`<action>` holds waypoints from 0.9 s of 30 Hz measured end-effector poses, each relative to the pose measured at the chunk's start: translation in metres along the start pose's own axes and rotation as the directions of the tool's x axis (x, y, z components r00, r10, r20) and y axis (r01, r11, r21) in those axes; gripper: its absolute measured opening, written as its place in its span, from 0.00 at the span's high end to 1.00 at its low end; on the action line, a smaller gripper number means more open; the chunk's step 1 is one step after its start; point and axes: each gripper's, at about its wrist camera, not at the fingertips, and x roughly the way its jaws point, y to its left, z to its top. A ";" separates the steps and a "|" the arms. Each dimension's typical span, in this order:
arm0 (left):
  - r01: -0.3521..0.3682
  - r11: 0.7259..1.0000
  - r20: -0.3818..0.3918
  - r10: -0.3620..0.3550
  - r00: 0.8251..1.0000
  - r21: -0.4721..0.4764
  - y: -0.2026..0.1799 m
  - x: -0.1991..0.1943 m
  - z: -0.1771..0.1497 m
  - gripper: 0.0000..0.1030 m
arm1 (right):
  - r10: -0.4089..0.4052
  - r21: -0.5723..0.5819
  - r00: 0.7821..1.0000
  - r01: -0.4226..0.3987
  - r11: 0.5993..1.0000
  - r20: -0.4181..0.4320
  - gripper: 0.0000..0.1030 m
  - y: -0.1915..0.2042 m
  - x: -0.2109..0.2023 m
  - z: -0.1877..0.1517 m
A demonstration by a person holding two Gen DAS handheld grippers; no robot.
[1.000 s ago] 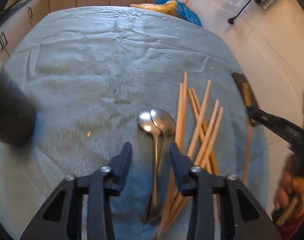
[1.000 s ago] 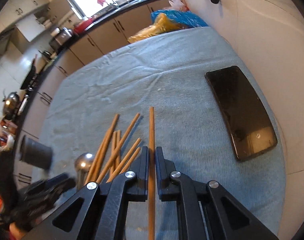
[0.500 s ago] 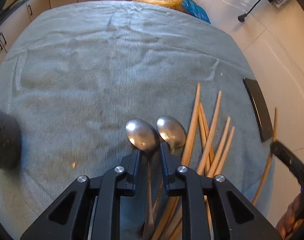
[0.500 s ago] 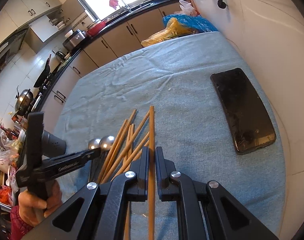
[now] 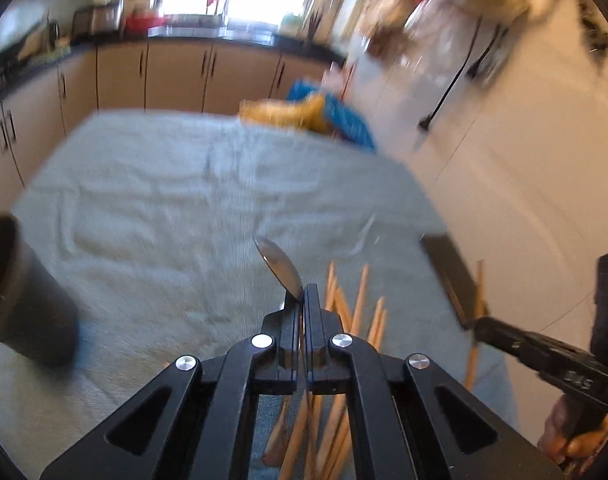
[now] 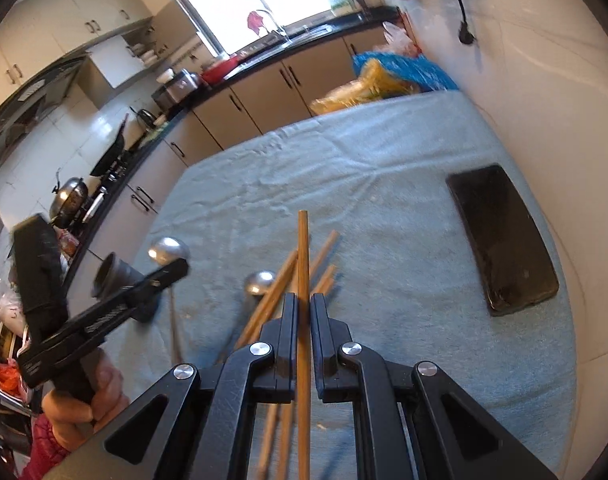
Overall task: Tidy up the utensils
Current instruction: 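Carry the spoons with the left tool into the black holder while the right tool drops its chopstick in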
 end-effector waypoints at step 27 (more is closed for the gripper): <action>-0.199 0.973 0.368 0.228 0.902 -0.114 0.139 -0.142 0.078 0.98 | 0.268 -0.264 0.945 -0.214 0.940 0.189 0.94 0.258 -0.009 0.093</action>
